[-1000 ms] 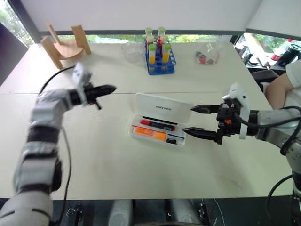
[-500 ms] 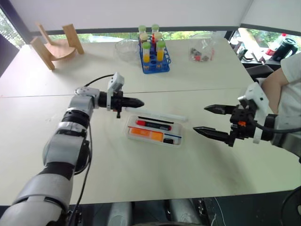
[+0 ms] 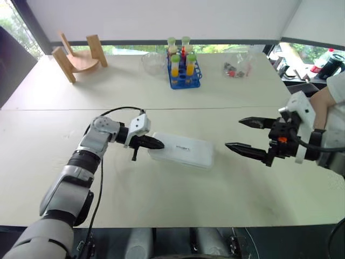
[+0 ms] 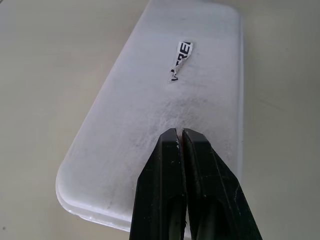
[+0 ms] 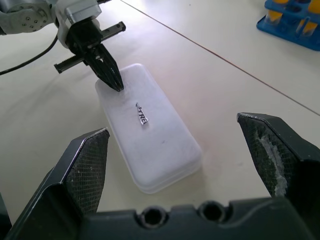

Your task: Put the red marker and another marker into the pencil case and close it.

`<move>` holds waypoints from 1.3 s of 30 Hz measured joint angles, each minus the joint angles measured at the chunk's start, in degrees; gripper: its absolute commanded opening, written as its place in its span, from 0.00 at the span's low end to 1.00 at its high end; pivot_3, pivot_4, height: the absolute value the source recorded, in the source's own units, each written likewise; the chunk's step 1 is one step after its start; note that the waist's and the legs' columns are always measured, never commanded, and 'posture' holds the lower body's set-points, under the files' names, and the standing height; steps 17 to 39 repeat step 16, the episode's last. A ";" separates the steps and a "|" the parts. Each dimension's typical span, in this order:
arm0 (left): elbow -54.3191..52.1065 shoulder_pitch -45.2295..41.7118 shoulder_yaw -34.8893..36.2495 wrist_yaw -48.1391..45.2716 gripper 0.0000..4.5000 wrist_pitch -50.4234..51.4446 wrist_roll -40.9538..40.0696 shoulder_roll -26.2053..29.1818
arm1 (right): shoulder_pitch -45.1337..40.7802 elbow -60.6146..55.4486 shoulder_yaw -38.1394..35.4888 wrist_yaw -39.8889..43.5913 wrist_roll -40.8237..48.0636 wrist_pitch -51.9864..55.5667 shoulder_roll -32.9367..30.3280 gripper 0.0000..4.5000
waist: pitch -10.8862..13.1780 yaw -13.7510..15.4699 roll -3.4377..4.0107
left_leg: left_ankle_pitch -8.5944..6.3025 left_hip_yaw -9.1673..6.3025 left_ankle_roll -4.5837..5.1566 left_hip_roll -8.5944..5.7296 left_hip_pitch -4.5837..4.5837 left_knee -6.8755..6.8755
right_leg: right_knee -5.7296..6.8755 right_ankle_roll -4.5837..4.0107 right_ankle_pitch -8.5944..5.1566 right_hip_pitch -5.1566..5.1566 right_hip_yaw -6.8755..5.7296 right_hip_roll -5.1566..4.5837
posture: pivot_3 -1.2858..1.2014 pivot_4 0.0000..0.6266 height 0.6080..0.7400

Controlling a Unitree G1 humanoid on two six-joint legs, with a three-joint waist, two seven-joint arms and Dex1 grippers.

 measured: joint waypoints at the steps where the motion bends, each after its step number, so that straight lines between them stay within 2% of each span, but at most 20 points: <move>1: -1.37 0.86 0.29 0.05 0.03 0.91 -0.01 0.85 | -0.10 0.00 0.25 0.07 0.18 -0.12 -0.14 1.00 | -0.06 -0.40 -0.01 | 0.00 -0.01 0.00 0.03 0.20 -0.08 | -0.06 -0.06 -0.04 0.20 0.00 0.03 | 0.52 0.24 1.00; 6: -13.45 6.98 5.17 -0.61 0.03 16.22 -5.22 6.35 | 0.18 1.01 2.11 1.06 -0.28 -1.06 -0.66 1.00 | -0.08 -2.77 -0.04 | 0.00 0.03 0.00 0.17 0.04 -0.16 | 0.03 0.10 0.05 -0.08 0.06 0.13 | 0.52 0.24 1.00; 8: -22.75 11.34 8.95 0.81 0.03 26.16 -10.19 9.65 | 0.72 1.79 2.70 1.97 -1.16 -2.21 -1.05 1.00 | -0.03 -2.91 -0.11 | 0.00 -0.01 0.00 0.21 -0.29 -0.15 | 0.15 0.07 0.05 -0.44 0.03 0.17 | 0.52 0.24 1.00; 11: -37.31 16.23 17.79 5.26 0.03 38.44 -18.08 14.85 | 1.82 3.32 4.02 3.88 -2.39 -3.82 -1.80 1.00 | -0.01 -2.57 -0.16 | 0.00 -0.05 0.00 0.27 -1.14 -0.12 | 0.17 0.06 0.04 -1.24 -0.04 0.14 | 0.52 0.24 1.00; 16: -56.57 29.09 32.05 14.08 0.03 51.40 -28.07 19.19 | 4.35 5.53 6.05 8.17 -5.19 -7.55 -3.29 1.00 | 0.09 -2.21 -0.16 | -0.05 0.00 0.07 0.14 -1.14 -0.13 | 0.03 0.13 0.00 -1.19 0.04 -0.17 | 0.52 0.24 1.00; 39: -56.57 29.09 32.05 14.08 0.03 51.40 -28.07 19.19 | 4.35 5.53 6.05 8.17 -5.19 -7.55 -3.29 1.00 | 0.09 -2.21 -0.16 | -0.05 0.00 0.07 0.14 -1.14 -0.13 | 0.03 0.13 0.00 -1.19 0.04 -0.17 | 0.52 0.24 1.00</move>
